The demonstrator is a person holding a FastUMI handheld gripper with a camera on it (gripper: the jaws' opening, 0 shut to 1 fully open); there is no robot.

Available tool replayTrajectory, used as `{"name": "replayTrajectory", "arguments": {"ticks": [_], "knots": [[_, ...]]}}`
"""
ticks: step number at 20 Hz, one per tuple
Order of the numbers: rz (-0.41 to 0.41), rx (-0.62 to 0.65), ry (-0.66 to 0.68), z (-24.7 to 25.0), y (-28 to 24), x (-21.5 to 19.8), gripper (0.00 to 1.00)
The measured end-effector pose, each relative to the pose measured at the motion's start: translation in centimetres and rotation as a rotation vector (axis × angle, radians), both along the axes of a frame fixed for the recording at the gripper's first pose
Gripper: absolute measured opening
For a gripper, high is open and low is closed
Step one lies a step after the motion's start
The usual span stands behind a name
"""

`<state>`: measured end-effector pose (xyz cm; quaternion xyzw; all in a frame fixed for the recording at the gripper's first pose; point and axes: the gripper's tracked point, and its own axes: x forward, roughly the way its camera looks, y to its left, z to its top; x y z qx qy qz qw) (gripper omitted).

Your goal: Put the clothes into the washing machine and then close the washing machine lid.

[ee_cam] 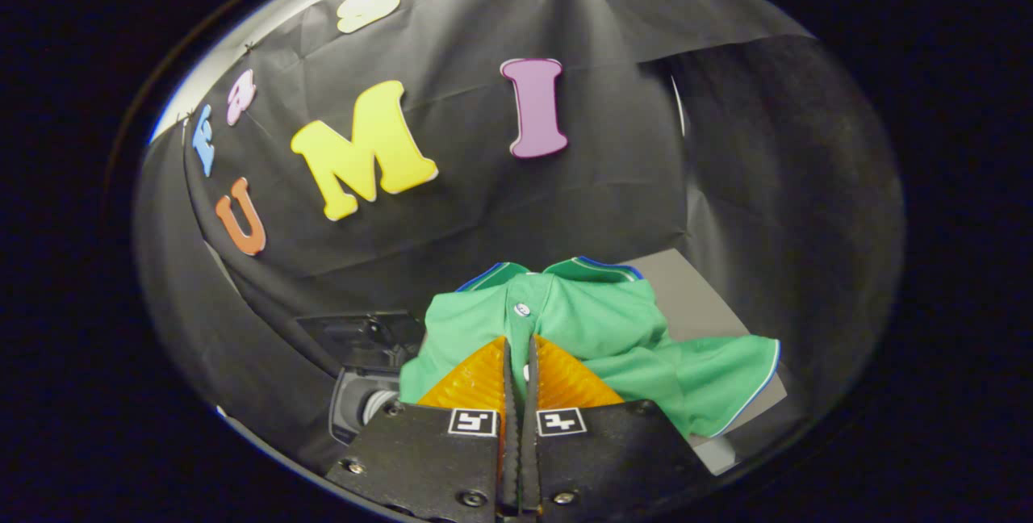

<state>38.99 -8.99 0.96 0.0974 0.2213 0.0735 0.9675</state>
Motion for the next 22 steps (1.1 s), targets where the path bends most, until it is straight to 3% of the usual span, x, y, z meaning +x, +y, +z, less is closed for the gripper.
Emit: {"name": "replayTrajectory", "arguments": {"ticks": [10, 22], "knots": [[0.22, 0.063, -0.048, 4.0, 11.2, -2.1, 0.05], [0.487, 0.035, -0.019, 3.5, 25.9, -1.6, 0.05]]}}
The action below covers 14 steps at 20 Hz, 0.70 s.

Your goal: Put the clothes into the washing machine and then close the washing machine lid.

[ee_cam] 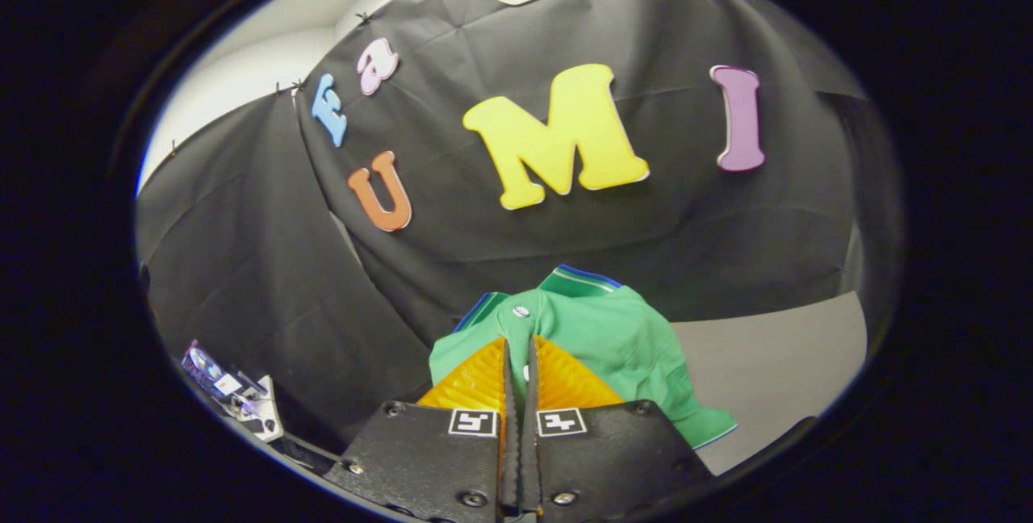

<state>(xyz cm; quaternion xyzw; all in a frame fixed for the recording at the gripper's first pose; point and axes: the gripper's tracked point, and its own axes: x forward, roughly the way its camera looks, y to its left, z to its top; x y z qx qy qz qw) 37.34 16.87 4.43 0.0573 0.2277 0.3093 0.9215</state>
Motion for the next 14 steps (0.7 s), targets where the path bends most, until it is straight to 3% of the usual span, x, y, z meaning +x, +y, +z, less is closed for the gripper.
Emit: {"name": "replayTrajectory", "arguments": {"ticks": [8, 14], "knots": [[0.099, -0.011, 0.015, -1.7, 7.6, 0.9, 0.05], [0.058, -0.008, 0.08, -5.5, 10.9, 2.8, 0.05]]}}
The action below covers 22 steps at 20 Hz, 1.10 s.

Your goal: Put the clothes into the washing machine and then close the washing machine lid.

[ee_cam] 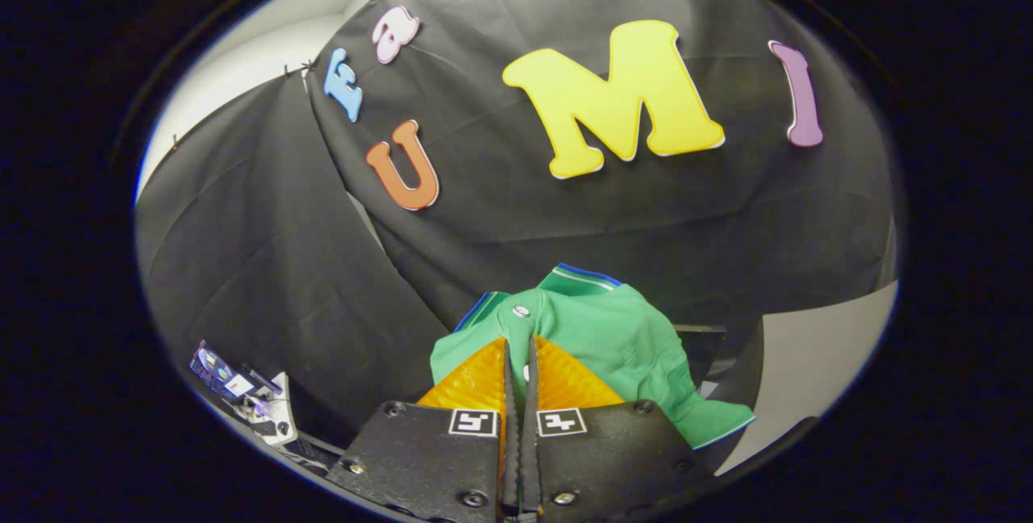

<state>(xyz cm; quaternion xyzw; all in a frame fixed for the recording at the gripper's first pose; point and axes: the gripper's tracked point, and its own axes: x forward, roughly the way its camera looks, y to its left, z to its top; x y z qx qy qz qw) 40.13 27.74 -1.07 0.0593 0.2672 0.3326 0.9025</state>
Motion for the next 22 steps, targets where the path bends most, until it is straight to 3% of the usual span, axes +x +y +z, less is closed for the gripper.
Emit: {"name": "replayTrajectory", "arguments": {"ticks": [15, 22], "knots": [[-0.16, -0.093, 0.177, -15.2, 3.3, 3.4, 0.05], [-0.174, -0.2, 0.211, -23.4, 3.4, 4.3, 0.05]]}}
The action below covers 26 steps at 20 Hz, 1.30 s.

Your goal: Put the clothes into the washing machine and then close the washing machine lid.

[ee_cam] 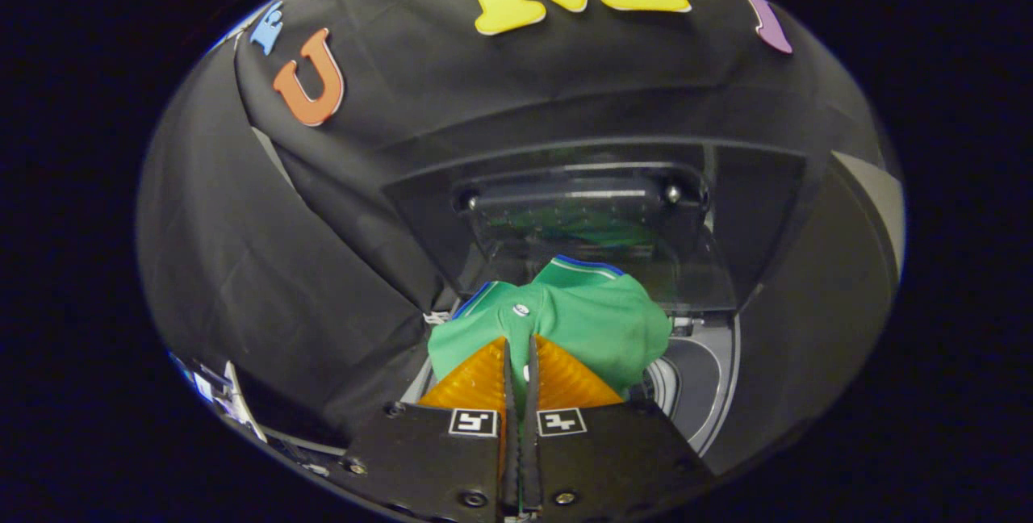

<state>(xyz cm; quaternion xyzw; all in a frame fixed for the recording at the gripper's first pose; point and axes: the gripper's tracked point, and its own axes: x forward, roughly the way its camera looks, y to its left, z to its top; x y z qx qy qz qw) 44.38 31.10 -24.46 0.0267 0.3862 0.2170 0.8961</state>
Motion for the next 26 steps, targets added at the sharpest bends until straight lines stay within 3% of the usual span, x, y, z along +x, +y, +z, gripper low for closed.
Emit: {"name": "replayTrajectory", "arguments": {"ticks": [15, 26], "knots": [[-0.095, -0.076, 0.111, -10.6, -1.6, 0.6, 0.05], [-0.105, -0.078, 0.133, -11.2, -1.9, 0.7, 0.05]]}}
